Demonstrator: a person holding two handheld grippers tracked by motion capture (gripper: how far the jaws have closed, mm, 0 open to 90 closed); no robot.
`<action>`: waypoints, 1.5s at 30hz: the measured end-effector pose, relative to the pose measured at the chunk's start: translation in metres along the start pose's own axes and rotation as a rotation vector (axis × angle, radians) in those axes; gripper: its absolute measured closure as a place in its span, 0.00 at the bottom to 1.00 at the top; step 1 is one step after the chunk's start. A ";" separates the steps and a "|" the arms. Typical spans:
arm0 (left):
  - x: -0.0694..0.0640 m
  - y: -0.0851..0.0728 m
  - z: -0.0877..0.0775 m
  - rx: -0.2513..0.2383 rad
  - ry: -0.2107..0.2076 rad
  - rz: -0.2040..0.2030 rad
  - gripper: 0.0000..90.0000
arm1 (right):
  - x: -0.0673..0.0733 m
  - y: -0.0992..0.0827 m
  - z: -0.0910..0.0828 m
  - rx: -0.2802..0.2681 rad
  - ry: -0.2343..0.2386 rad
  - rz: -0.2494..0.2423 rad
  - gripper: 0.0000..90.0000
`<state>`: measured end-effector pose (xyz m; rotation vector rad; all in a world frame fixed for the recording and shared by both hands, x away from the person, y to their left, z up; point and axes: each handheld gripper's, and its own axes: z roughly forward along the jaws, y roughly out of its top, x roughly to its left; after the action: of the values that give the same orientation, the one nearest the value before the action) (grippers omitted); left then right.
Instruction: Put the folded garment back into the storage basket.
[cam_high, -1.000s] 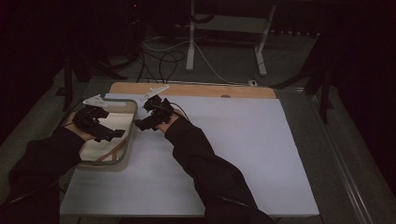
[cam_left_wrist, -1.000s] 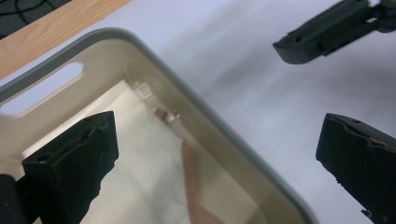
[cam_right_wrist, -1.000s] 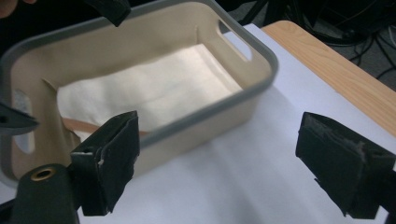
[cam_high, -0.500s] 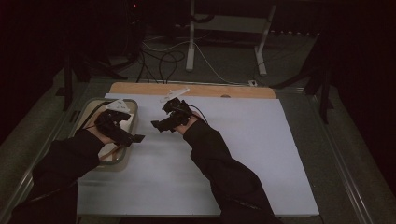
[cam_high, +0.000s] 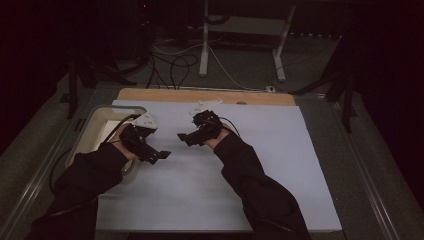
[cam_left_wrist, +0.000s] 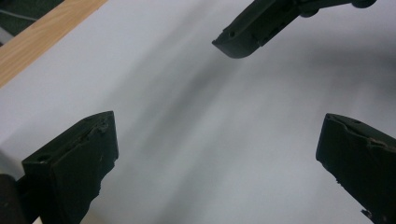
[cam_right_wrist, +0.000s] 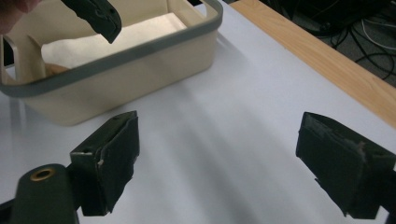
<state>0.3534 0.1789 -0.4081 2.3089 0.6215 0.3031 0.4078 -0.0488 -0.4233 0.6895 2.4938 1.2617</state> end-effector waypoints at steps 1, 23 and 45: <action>-0.002 0.001 0.002 -0.004 -0.006 0.004 0.01 | -0.001 -0.003 -0.001 0.000 -0.006 -0.004 0.15; -0.030 -0.007 0.034 0.000 -0.052 0.074 0.01 | -0.011 -0.048 -0.031 -0.010 0.010 -0.026 0.11; -0.060 -0.035 0.049 -0.015 -0.077 0.093 0.01 | -0.013 -0.122 -0.065 0.017 0.019 -0.023 0.11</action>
<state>0.3085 0.1410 -0.4698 2.3277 0.4724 0.2598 0.3545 -0.1623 -0.4833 0.6543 2.5231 1.2471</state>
